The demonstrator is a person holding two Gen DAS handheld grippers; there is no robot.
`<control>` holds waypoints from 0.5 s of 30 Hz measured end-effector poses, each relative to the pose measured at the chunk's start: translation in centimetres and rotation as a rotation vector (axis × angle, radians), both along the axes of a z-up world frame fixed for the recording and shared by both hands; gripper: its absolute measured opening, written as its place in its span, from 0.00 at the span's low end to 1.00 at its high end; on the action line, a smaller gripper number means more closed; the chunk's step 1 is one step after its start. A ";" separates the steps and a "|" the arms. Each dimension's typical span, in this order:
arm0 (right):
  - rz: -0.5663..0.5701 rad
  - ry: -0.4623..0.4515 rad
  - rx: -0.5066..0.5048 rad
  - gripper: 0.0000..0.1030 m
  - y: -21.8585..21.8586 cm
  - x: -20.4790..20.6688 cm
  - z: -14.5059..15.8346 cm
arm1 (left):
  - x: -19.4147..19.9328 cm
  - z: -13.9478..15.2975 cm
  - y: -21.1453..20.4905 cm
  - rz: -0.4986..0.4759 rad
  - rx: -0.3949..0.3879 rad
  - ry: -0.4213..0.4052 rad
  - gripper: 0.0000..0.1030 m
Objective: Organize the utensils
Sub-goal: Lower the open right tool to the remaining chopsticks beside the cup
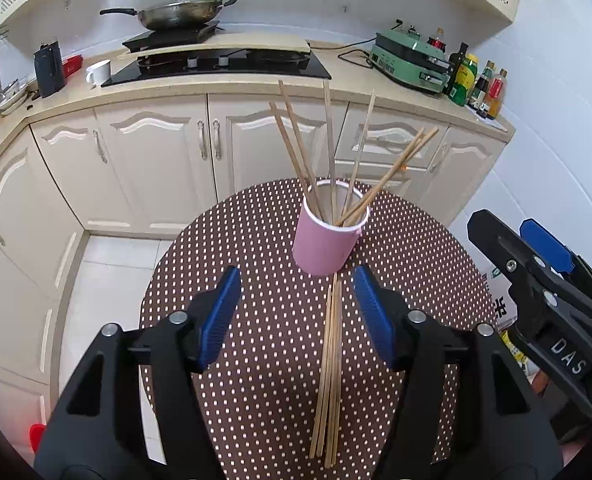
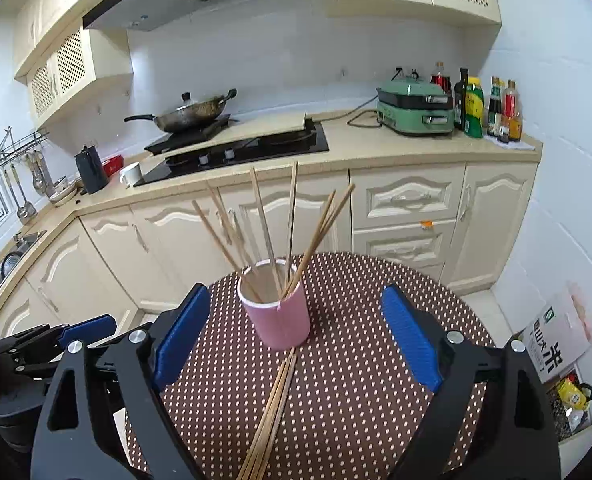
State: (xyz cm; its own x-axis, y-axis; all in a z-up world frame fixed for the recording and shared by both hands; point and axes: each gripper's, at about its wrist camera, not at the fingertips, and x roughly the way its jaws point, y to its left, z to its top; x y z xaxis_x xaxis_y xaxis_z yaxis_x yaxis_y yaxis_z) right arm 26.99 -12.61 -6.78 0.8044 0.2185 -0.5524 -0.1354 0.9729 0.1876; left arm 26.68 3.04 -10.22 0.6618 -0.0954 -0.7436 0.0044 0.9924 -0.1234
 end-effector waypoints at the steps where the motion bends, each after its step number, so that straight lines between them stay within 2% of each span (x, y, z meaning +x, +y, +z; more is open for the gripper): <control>1: 0.000 0.009 -0.004 0.82 0.0 -0.1 -0.2 | -0.2 -0.2 0.0 0.002 0.003 0.006 0.59; 15: 0.002 0.228 -0.053 0.83 0.4 0.3 -6.2 | -1.8 -4.8 0.4 0.026 0.023 0.136 0.66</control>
State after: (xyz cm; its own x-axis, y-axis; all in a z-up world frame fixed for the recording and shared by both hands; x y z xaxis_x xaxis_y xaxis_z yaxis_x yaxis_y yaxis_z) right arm 27.27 -12.17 -12.97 0.6569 0.1853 -0.7308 -0.0971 0.9820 0.1617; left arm 24.92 3.41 -14.98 0.5568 -0.0609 -0.8284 -0.0369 0.9945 -0.0979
